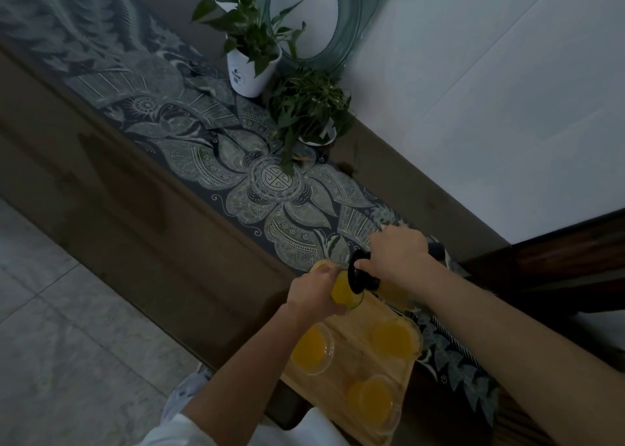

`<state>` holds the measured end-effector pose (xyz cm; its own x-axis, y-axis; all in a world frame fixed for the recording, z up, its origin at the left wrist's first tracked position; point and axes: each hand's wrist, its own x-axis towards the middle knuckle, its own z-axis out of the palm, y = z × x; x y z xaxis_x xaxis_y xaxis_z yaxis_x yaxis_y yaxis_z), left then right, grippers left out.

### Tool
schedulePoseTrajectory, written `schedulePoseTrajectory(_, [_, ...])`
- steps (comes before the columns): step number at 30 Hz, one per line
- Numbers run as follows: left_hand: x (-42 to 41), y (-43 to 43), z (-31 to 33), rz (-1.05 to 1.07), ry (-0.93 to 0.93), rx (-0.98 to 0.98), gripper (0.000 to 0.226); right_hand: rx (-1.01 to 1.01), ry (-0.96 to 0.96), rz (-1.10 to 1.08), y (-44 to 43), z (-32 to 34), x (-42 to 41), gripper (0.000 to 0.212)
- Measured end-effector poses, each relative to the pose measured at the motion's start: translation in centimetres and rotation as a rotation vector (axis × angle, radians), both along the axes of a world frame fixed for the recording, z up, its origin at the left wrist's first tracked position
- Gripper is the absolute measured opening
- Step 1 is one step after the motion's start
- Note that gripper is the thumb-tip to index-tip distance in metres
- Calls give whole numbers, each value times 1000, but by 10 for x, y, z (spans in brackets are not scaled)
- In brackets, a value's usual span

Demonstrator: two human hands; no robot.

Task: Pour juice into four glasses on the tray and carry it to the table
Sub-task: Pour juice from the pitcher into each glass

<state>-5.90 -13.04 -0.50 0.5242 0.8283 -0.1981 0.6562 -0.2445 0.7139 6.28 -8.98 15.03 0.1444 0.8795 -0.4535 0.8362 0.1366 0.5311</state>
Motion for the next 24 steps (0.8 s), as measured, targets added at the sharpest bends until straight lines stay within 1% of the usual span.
schedulePoseTrajectory(4, [1,-1,2,5,-16,-15,82,22,2,-15,-4,-3,12,55])
schedulePoseTrajectory(12, [7,-1,3,21,8,-14,88,56,72,53,-19,-14,43,64])
schedulePoseTrajectory(17, [9,-2,3,17,17,3,92,103,176,146,-27,-25,65,68])
schedulePoseTrajectory(24, [11,-7,6,25,38,-9,86,181,255,241,-34,-37,100,72])
